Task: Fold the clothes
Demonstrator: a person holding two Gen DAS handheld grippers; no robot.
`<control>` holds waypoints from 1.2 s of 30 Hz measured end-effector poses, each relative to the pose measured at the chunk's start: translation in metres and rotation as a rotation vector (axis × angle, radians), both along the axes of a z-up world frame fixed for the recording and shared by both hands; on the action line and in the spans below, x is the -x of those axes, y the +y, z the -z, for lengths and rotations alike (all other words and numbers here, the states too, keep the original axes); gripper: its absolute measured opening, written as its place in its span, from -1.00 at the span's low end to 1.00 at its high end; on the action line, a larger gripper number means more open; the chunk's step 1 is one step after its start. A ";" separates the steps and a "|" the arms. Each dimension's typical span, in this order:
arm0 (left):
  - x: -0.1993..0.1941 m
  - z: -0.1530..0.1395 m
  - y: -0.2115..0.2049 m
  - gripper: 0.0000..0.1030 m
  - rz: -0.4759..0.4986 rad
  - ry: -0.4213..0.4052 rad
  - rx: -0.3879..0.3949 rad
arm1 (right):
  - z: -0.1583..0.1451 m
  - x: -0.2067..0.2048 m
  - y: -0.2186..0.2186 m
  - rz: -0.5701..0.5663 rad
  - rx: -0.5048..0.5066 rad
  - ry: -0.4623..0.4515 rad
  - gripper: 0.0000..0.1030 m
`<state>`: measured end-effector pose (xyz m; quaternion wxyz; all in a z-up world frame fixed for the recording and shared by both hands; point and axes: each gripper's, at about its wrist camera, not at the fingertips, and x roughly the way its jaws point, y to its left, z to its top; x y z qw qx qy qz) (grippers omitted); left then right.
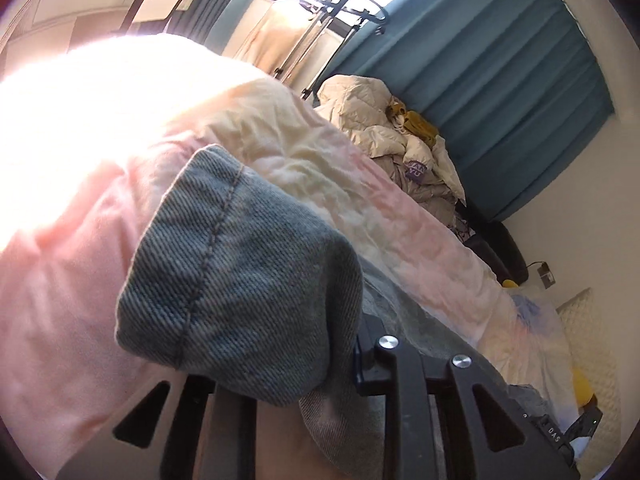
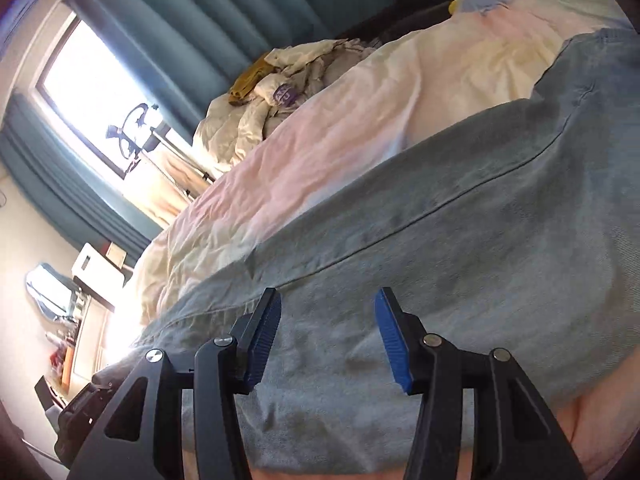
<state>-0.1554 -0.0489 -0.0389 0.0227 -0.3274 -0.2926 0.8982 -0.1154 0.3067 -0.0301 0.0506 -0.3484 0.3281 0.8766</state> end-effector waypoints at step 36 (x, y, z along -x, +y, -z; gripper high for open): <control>-0.053 0.022 0.269 -0.34 0.621 -0.035 0.412 | -0.037 -0.059 0.112 0.121 -0.034 0.116 0.08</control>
